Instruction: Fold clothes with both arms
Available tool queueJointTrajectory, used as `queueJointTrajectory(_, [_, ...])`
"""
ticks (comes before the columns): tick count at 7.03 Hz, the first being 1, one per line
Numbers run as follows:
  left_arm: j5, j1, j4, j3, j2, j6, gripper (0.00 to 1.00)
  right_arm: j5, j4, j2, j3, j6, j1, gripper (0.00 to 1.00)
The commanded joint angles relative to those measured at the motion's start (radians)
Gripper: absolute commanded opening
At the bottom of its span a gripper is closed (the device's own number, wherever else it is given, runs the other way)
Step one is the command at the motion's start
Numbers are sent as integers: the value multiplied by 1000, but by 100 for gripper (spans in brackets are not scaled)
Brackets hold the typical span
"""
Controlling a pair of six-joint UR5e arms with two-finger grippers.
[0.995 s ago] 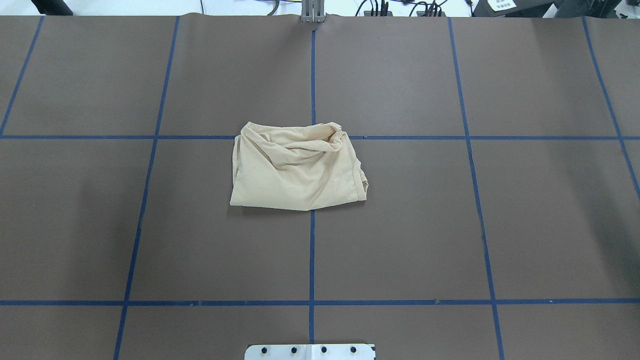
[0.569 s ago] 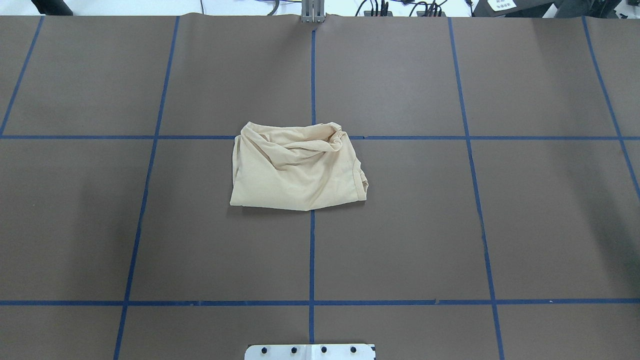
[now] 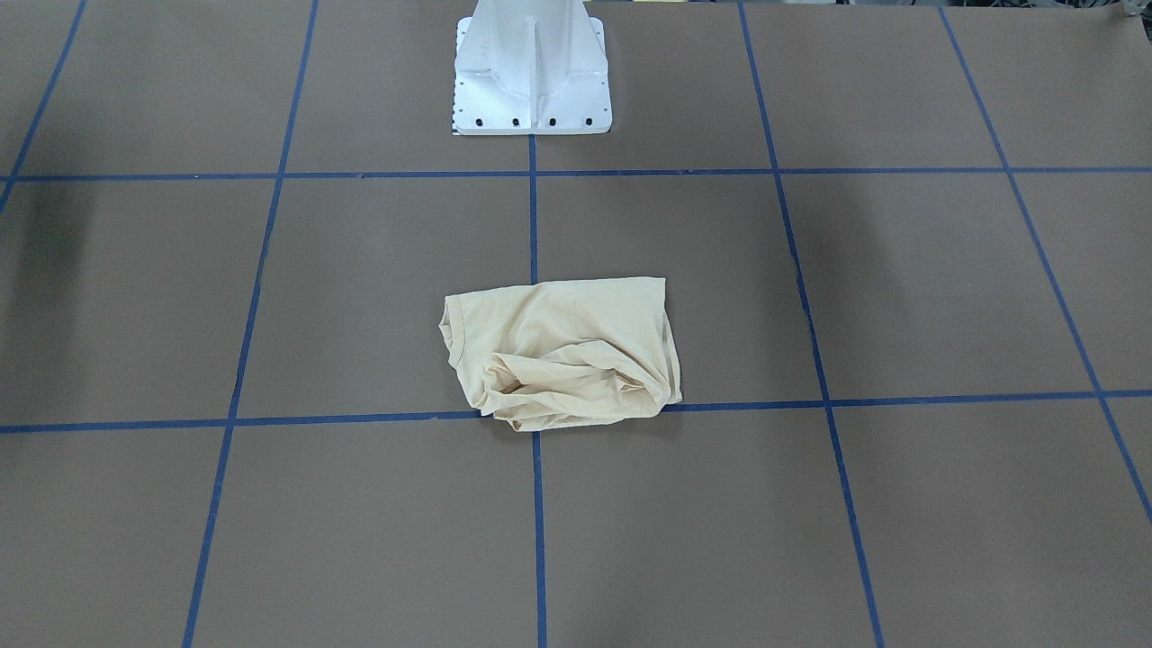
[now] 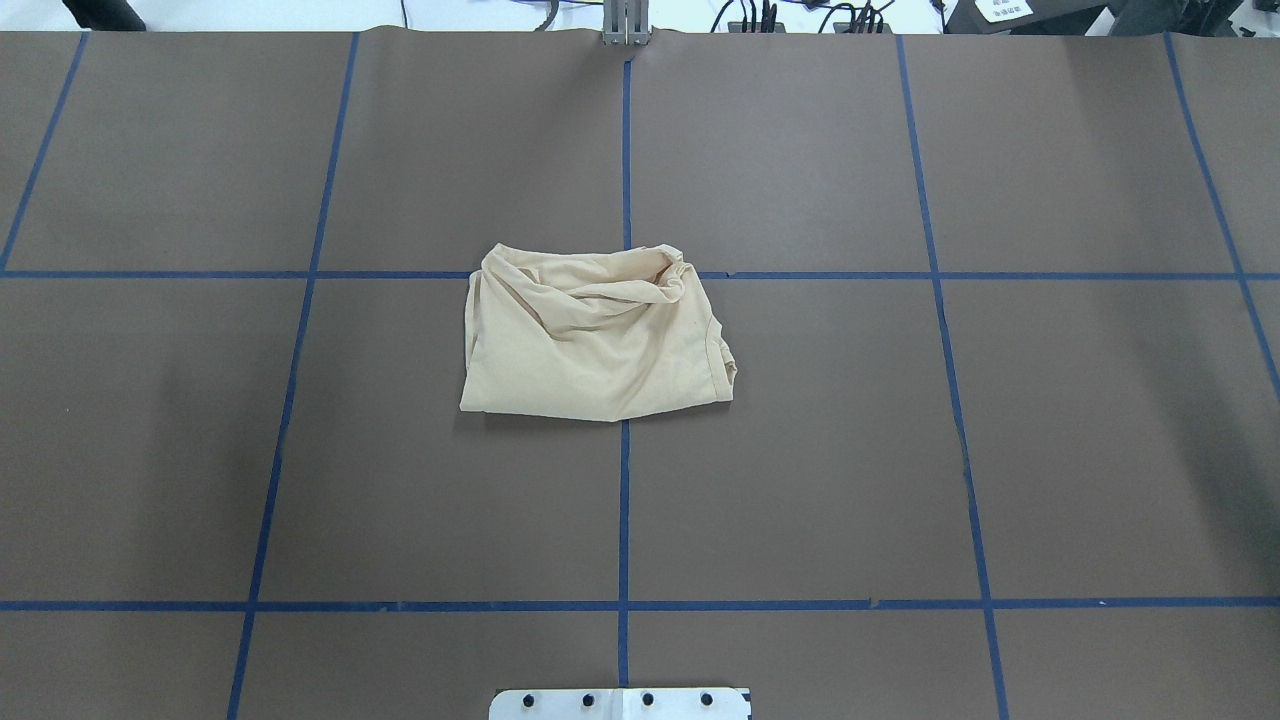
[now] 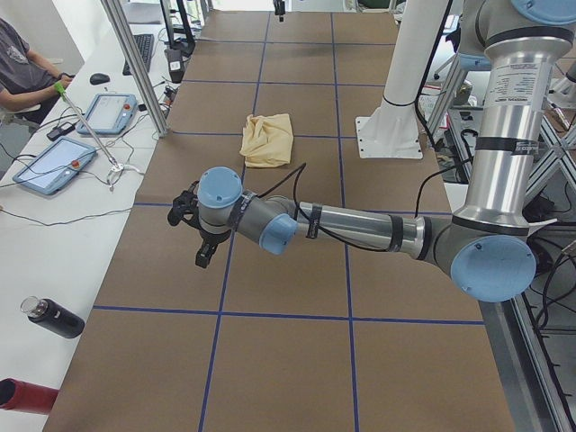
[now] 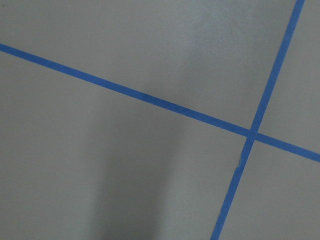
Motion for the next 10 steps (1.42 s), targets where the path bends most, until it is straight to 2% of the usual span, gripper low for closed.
queueJointTrajectory(1, [0, 1, 0, 0, 0, 0, 100, 1, 0, 0, -1, 1, -2, 100])
queueJointTrajectory(10, [0, 8, -14, 12, 0, -2, 100, 4, 0, 0, -1, 6, -5, 100])
